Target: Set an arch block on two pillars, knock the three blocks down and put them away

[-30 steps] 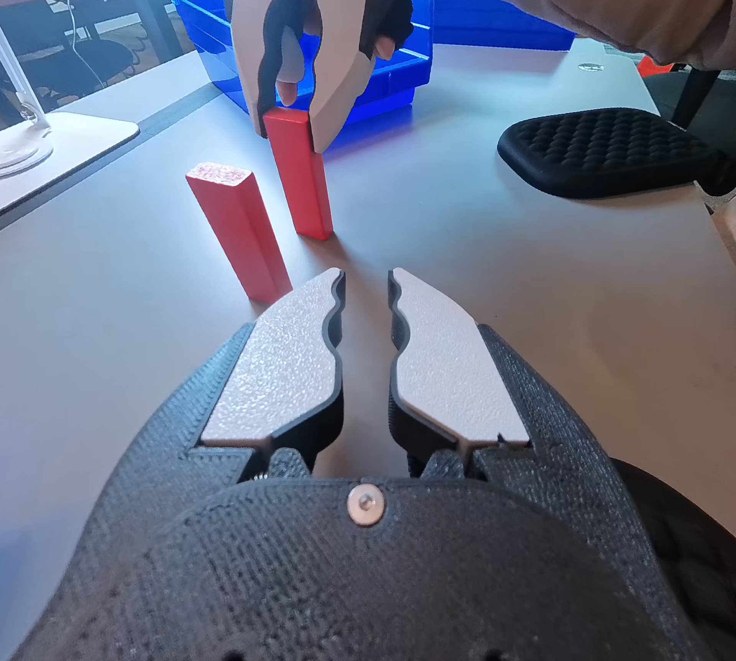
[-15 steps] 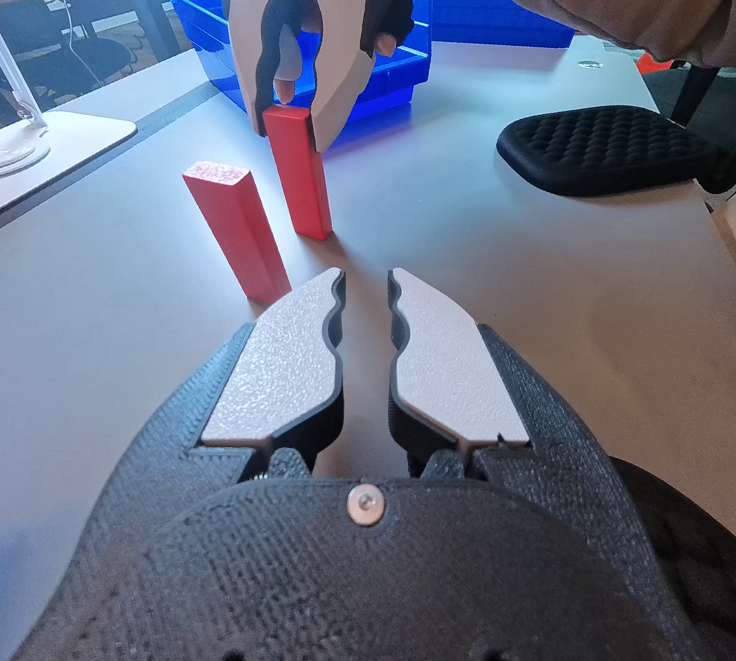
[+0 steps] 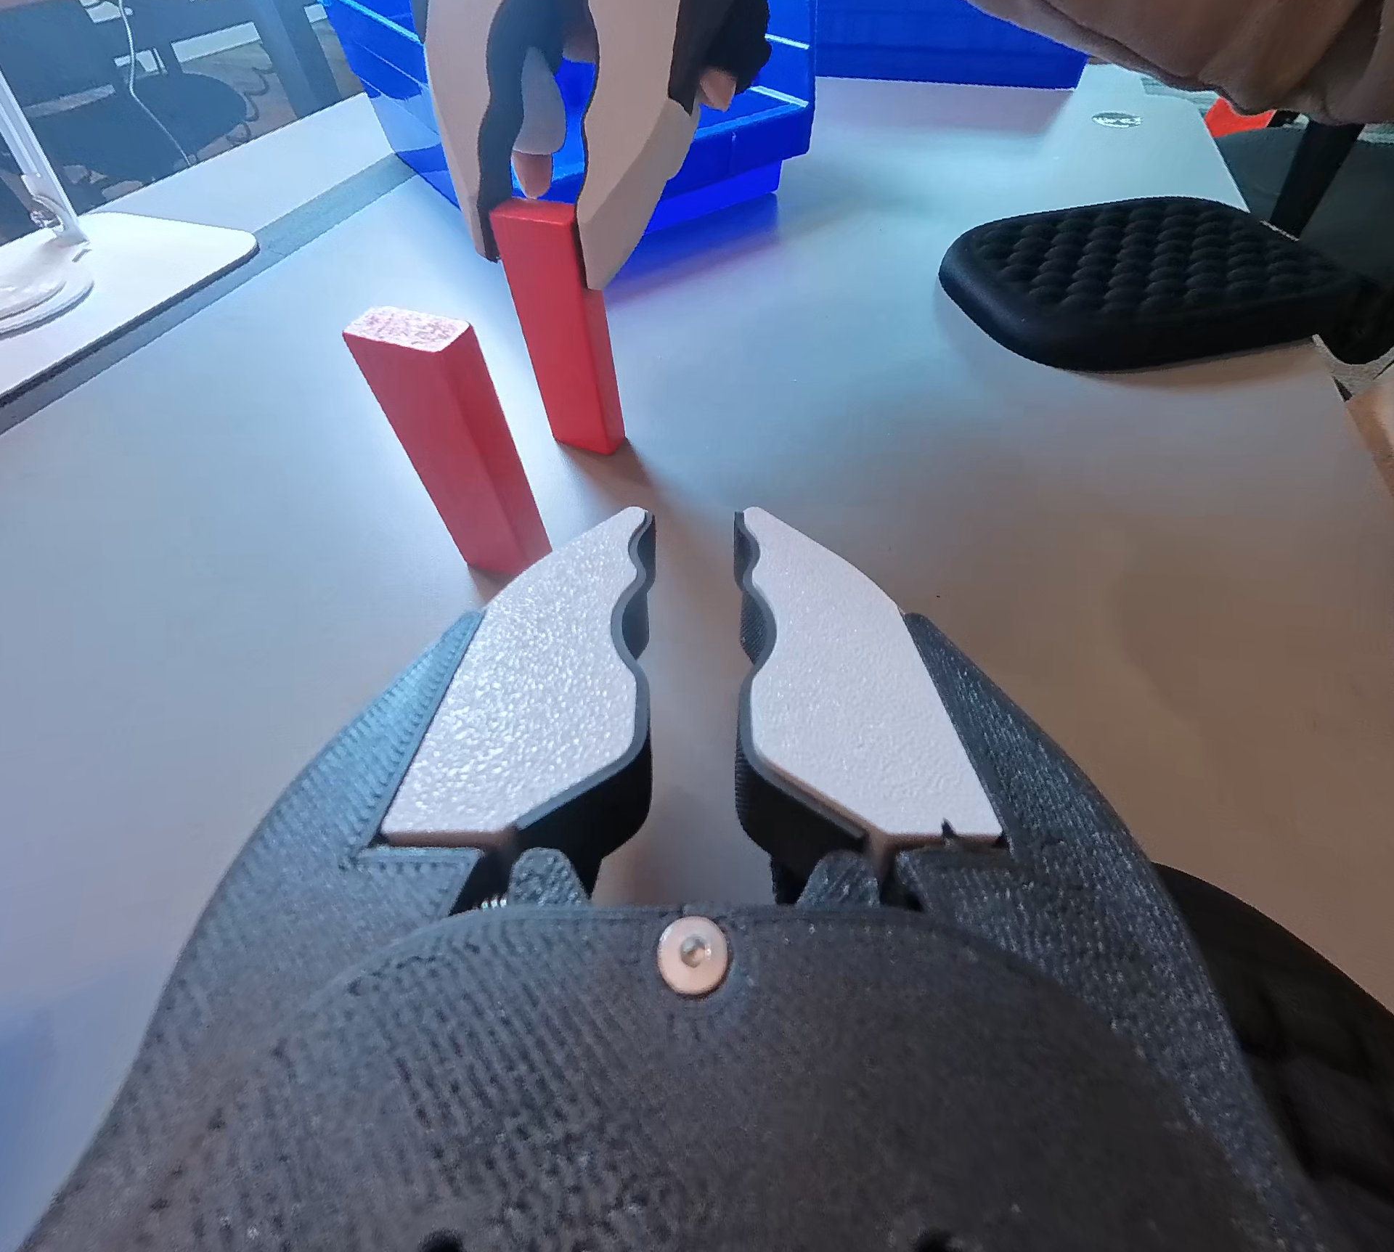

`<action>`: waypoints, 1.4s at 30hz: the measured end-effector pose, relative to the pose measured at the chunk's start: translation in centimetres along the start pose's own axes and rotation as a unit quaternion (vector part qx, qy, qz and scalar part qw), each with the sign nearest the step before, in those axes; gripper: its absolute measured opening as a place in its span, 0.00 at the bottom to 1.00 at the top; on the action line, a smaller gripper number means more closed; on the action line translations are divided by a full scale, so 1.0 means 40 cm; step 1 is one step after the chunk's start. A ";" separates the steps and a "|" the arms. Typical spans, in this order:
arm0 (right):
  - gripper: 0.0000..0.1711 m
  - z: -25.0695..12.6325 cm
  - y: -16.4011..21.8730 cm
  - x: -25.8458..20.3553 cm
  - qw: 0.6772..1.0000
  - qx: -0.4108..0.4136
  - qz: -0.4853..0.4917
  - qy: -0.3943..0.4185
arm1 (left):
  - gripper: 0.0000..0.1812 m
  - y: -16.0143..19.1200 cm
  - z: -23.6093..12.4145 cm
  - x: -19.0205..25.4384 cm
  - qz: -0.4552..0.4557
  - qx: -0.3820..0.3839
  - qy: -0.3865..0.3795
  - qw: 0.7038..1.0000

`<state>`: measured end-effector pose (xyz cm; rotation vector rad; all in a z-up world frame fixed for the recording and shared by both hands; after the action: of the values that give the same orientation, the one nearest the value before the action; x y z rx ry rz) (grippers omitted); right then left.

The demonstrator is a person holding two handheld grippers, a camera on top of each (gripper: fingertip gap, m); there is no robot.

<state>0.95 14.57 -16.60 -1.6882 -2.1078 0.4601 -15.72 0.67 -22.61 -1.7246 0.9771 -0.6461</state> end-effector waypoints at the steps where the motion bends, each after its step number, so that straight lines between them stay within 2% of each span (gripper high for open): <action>1: 0.20 0.000 0.000 0.000 1.000 0.000 -0.001 0.000 | 0.11 0.000 0.000 0.000 0.000 0.000 0.000 1.000; 8: 0.24 -0.012 -0.007 0.000 1.000 0.015 0.000 0.000 | 0.11 0.000 0.000 -0.001 -0.001 0.000 0.001 1.000; 14: 0.30 -0.082 -0.016 -0.020 0.997 0.078 0.004 0.028 | 0.11 -0.002 -0.001 -0.002 -0.001 0.001 -0.001 1.000; 22: 0.34 -0.137 0.096 -0.140 0.976 0.198 0.056 0.072 | 0.09 -0.017 -0.015 -0.008 0.006 0.013 -0.009 1.000; 26: 0.35 -0.122 0.177 -0.228 0.953 0.268 0.113 0.087 | 0.08 -0.071 -0.086 -0.050 0.018 0.042 -0.061 0.997; 30: 0.33 -0.110 0.246 -0.278 0.937 0.295 0.147 0.113 | 0.04 -0.174 -0.259 -0.143 0.038 0.056 -0.194 0.979; 32: 0.31 -0.115 0.269 -0.282 0.928 0.316 0.159 0.119 | 0.04 -0.212 -0.350 -0.205 0.024 0.016 -0.245 0.969; 35: 0.29 -0.120 0.285 -0.274 0.913 0.349 0.175 0.117 | 0.05 -0.222 -0.431 -0.310 -0.008 -0.106 -0.272 0.956; 39: 0.28 -0.121 0.287 -0.277 0.909 0.359 0.170 0.124 | 0.10 -0.145 -0.446 -0.435 -0.060 -0.296 -0.252 0.919; 42: 0.28 -0.114 0.297 -0.286 0.914 0.346 0.162 0.135 | 0.14 -0.068 -0.412 -0.468 -0.106 -0.391 -0.174 0.897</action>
<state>15.47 6.01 -19.63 -1.5393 -1.2443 0.8889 -37.82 8.70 -13.83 -2.5731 0.8452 -0.0301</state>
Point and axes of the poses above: each gripper's, where its closed fingertips meet, z out along the fingers, y out of its underside, x = y × z across the jaws, the point moved 9 cm from there along -z, back along the fingers, and after that the axes turned 2 degrees about -x, right-handed, at the moved point
